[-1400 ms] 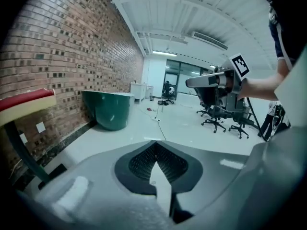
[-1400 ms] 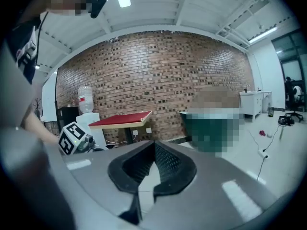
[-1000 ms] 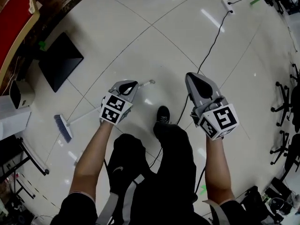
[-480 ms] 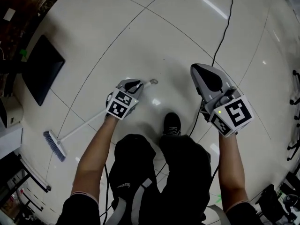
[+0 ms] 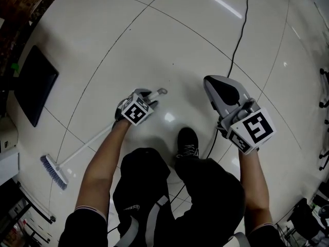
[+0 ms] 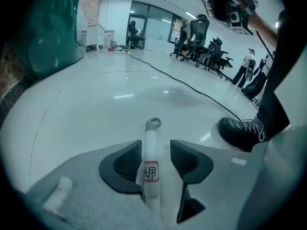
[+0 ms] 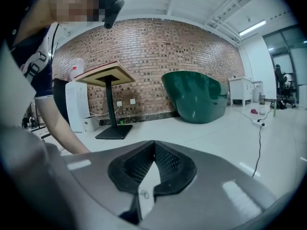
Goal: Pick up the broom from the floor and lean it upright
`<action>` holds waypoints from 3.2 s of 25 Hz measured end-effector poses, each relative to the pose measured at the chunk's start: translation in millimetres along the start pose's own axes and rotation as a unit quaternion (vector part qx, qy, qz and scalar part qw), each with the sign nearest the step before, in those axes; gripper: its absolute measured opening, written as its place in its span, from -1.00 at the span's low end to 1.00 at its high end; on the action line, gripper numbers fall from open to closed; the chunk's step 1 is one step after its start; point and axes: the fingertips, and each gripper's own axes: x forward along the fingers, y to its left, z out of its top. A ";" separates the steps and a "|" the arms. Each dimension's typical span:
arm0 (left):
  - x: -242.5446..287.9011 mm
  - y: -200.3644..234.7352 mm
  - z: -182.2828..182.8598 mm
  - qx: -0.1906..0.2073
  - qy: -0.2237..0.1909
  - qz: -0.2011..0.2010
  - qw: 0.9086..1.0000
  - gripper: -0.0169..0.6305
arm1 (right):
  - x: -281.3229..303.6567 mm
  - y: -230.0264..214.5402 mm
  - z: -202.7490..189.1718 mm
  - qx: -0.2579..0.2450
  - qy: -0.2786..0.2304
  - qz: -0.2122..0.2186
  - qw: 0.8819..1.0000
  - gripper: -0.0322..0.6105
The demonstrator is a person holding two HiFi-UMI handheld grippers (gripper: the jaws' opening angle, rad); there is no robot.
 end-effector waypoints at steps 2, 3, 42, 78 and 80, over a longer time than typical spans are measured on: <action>7.9 2.2 -4.0 0.003 0.014 0.000 1.000 -0.35 | -2.7 -1.7 -4.5 0.002 0.002 -0.003 1.000 -0.88; 11.4 3.0 -7.1 0.002 0.022 -0.001 1.000 -0.36 | -4.9 -2.7 -5.9 0.004 0.003 -0.006 1.000 -0.89; -529.9 13.8 245.1 -0.054 -0.170 0.219 0.959 -0.68 | -68.1 68.1 387.2 0.010 -0.037 0.102 0.994 -0.89; -890.3 47.9 95.1 -0.429 -0.271 0.585 0.633 -0.67 | 93.3 347.7 640.2 -0.135 -0.048 0.454 0.879 -0.89; -891.9 58.1 95.3 -0.441 -0.276 0.586 0.621 -0.67 | 106.5 349.5 642.9 -0.134 -0.044 0.467 0.873 -0.89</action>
